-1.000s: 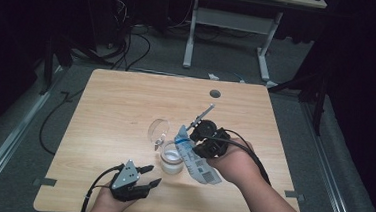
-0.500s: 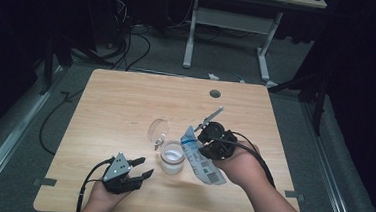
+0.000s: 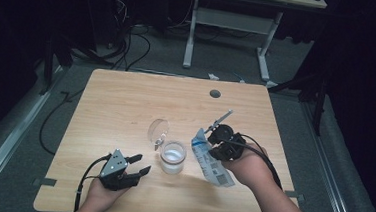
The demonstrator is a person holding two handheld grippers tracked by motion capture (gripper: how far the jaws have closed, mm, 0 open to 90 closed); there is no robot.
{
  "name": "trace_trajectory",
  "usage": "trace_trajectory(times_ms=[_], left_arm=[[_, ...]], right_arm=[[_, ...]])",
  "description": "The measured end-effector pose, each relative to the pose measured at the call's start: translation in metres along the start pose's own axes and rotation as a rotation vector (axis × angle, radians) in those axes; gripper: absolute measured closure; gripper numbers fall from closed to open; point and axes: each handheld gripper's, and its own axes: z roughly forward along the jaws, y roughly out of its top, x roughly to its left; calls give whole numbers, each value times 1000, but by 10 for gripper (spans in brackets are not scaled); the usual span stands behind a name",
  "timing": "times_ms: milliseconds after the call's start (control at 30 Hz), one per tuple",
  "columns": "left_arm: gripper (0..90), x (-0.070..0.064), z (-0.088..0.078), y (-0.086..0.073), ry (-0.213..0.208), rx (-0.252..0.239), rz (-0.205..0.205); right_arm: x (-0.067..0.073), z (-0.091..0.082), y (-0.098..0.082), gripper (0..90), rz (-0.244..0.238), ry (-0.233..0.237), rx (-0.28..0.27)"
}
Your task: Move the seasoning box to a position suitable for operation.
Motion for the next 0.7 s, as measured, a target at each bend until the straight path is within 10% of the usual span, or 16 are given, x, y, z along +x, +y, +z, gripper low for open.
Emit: trace_trajectory(times_ms=[700], left_arm=[[460, 5, -2, 5, 8, -16, -28]], right_arm=[[-45, 13, -20, 900, 104, -90, 21]])
